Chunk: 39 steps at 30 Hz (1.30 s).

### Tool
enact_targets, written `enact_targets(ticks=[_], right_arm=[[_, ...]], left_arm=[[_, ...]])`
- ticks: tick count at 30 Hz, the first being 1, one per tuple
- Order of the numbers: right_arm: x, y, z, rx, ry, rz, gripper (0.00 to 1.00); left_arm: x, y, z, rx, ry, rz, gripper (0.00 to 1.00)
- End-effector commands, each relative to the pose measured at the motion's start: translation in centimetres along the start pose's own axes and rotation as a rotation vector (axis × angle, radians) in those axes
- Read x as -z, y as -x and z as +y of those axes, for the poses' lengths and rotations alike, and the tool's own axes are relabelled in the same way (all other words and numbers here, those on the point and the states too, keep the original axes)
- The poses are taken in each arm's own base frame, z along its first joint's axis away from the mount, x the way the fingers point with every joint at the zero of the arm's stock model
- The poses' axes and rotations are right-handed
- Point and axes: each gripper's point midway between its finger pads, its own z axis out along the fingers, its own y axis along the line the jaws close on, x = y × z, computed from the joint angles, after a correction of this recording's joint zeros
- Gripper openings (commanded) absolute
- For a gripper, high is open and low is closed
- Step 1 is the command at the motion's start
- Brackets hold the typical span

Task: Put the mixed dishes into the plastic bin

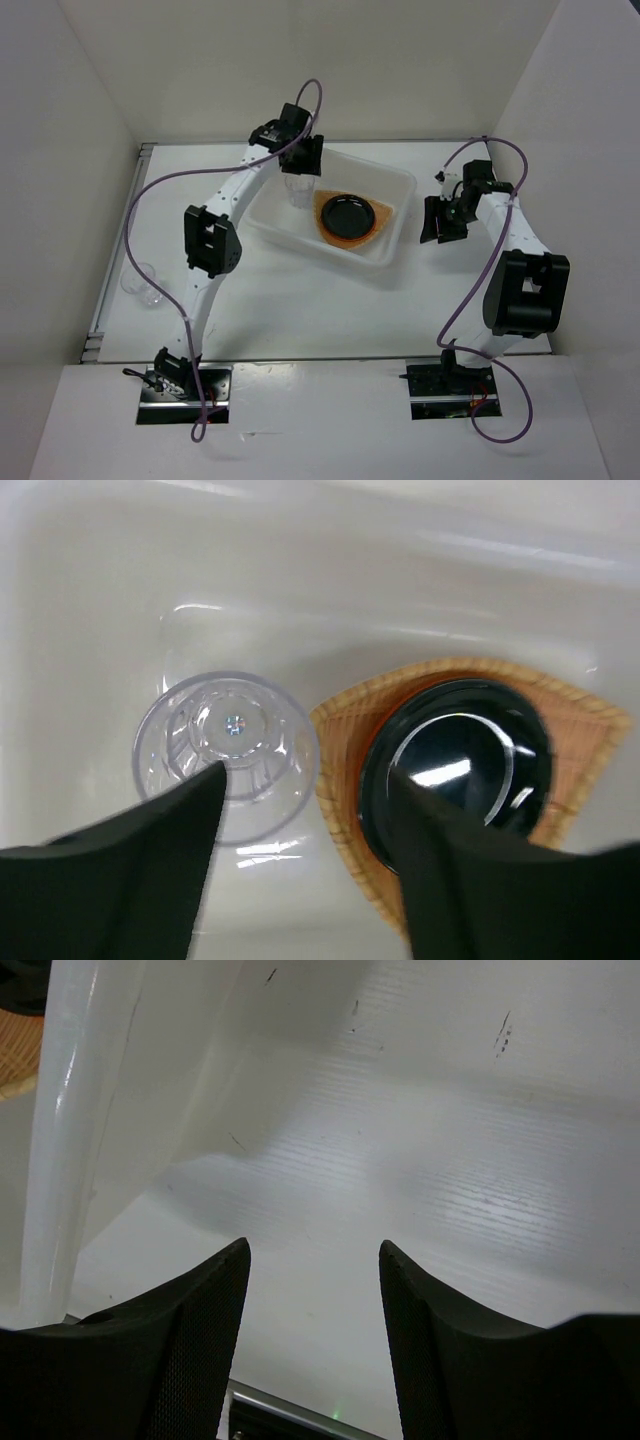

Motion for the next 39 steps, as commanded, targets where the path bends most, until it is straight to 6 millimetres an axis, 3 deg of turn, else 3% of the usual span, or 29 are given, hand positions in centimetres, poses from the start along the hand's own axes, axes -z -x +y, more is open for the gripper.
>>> enact_targets(ticks=[1,2,3,4,5,6,8,9,10,11,12,13,15,17,18,19,20,21,25,28,30,32,39], right_arm=[[0.1,0.3,-0.1,0.018,-0.005,-0.024,0.6],[0.1,0.3,-0.1,0.018,-0.005,-0.024,0.6],[0.1,0.3,-0.1,0.018,-0.005,-0.024,0.6],[0.1,0.3,0.0,0.019,0.006,-0.025,0.6],[0.1,0.3,0.1,0.019,0.006,-0.025,0.6],[0.1,0.3,0.2,0.019,0.015,-0.027,0.6],[0.1,0.5,0.2,0.022,0.014,-0.035,0.6],[-0.1,0.2,0.2,0.019,0.015,-0.027,0.6],[-0.1,0.2,0.2,0.019,0.015,-0.027,0.6],[-0.4,0.1,0.2,0.014,0.026,-0.017,0.6],[-0.4,0.1,0.2,0.014,0.026,-0.017,0.6],[-0.8,-0.1,0.3,0.009,0.037,-0.006,0.6],[-1.1,-0.2,0.4,0.005,0.051,0.004,0.6],[-1.4,-0.4,0.5,0.0,0.063,0.014,0.6],[-1.7,-0.5,0.4,-0.003,0.064,0.022,0.6],[-1.7,-0.5,0.4,-0.003,0.064,0.022,0.6],[-1.7,-0.5,0.4,-0.003,0.064,0.022,0.6],[-1.7,-0.5,0.4,-0.003,0.064,0.022,0.6],[-1.7,-0.5,0.5,0.006,0.074,0.02,0.6],[-1.4,-0.3,0.6,0.009,0.072,0.012,0.6],[-1.4,-0.4,0.4,0.009,0.063,0.013,0.6],[-1.4,-0.4,0.4,0.009,0.063,0.013,0.6],[-1.5,-0.2,0.4,0.013,0.062,0.005,0.6]], left_arm=[[11.9,9.7,-1.2,0.035,-0.05,-0.314,0.76],[13.5,10.2,-1.2,0.036,-0.042,-0.34,0.77],[14.1,9.8,0.6,0.053,0.011,-0.329,0.77],[17.2,10.3,2.1,0.073,0.053,-0.365,0.77],[18.1,9.3,5.0,0.107,0.18,-0.349,0.77],[19.5,7.4,8.6,0.165,0.284,-0.311,0.79],[21.2,3.6,13.1,0.304,0.407,-0.224,0.85],[22.7,0.7,16.8,0.384,0.462,-0.173,0.87],[23.3,-0.7,18.1,0.43,0.468,-0.163,0.87],[25.6,-1.5,18.3,0.477,0.443,-0.197,0.87],[26.0,-2.9,19.3,0.516,0.452,-0.191,0.87],[25.2,-6.5,21.5,0.584,0.492,-0.124,0.87],[25.9,-8.6,22.1,0.684,0.481,-0.123,0.87],[25.2,-12.7,22.6,0.795,0.522,-0.042,0.89],[26.0,-13.8,22.8,0.827,0.551,-0.048,0.9],[26.1,-14.9,22.8,0.857,0.561,-0.039,1.0],[26.6,-15.6,23.0,0.902,0.569,-0.062,1.0],[25.7,-18.2,23.1,0.936,0.578,-0.005,1.0],[24.8,-23.6,24.6,1.053,0.633,0.089,1.0],[25.0,-25.3,25.1,1.073,0.661,0.091,1.0],[24.9,-24.8,25.3,1.058,0.655,0.073,1.0],[24.5,-25.7,26.1,1.055,0.689,0.111,1.0],[24.5,-24.6,27.8,1.025,0.732,0.1,1.0]])
